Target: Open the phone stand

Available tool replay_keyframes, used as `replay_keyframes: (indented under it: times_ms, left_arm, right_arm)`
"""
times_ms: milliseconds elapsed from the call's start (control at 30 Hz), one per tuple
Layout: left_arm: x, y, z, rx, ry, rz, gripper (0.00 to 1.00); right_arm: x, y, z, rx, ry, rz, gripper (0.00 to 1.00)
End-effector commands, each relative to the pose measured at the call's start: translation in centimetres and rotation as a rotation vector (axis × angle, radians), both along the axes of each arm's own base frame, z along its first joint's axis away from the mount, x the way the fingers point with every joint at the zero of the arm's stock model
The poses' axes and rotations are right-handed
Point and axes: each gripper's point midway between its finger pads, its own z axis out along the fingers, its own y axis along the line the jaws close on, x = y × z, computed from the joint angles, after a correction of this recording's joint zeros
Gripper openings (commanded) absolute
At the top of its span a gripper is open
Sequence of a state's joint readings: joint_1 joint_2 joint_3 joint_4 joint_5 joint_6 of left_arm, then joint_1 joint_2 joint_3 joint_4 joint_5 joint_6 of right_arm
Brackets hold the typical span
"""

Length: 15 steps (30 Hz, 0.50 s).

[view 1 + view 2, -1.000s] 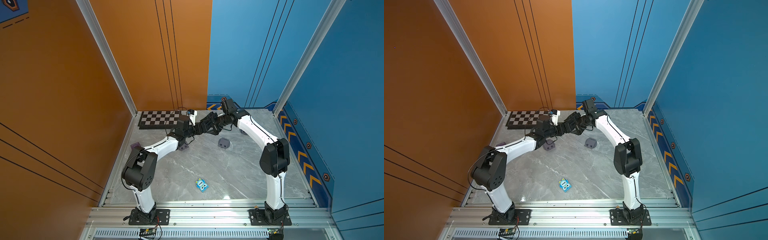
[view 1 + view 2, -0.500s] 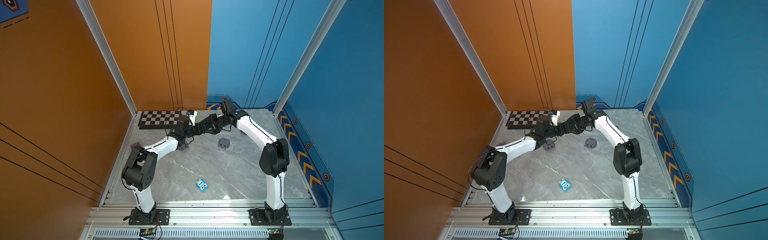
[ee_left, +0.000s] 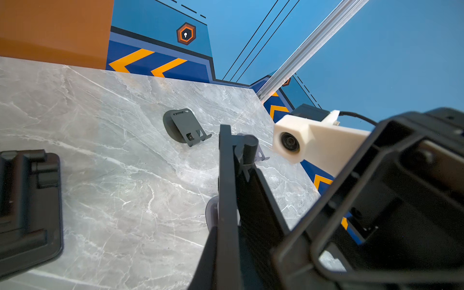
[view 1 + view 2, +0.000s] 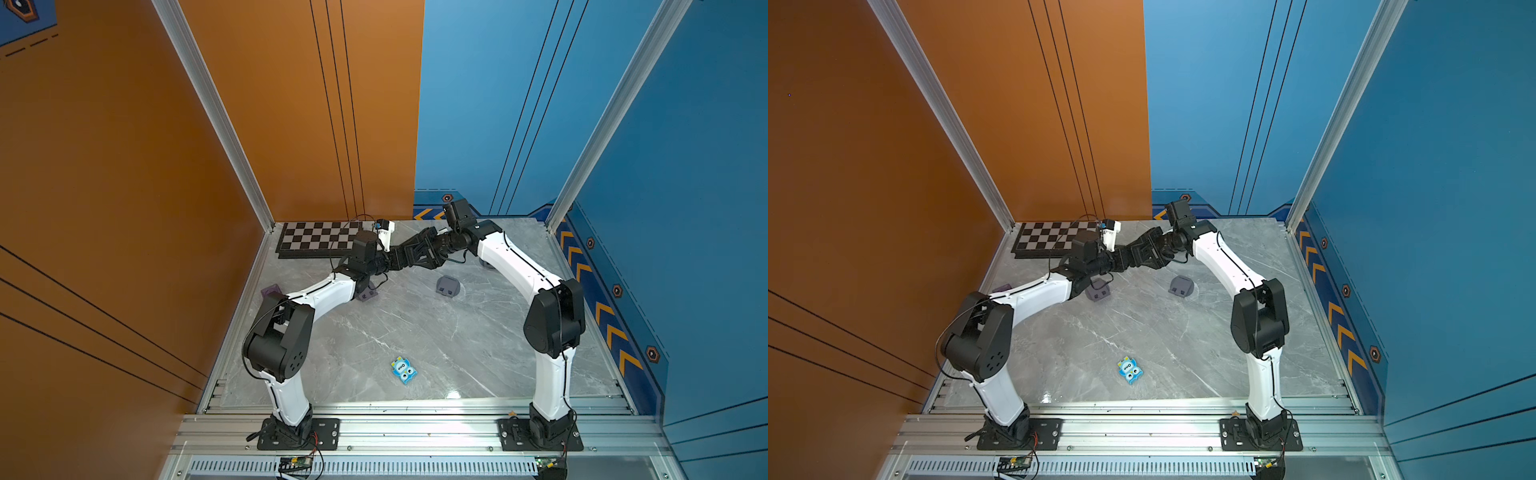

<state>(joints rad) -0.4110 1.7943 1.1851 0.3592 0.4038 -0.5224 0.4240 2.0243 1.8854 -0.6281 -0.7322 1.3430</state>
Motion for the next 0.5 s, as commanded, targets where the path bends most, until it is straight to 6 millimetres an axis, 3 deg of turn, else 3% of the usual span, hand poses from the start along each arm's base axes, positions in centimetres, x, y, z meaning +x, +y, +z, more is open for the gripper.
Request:
replay_keyframes:
  times_ms: [0, 467]
  left_arm:
    - [1.9, 3.5, -1.1, 0.007, 0.03, 0.11, 0.0]
    - [1.8, 5.1, -2.0, 0.013, 0.051, 0.13, 0.0]
  right_arm:
    - [0.6, -2.8, 3.5, 0.017, -0.063, -0.058, 0.39]
    - [0.6, -5.9, 5.4, 0.046, -0.079, -0.096, 0.38]
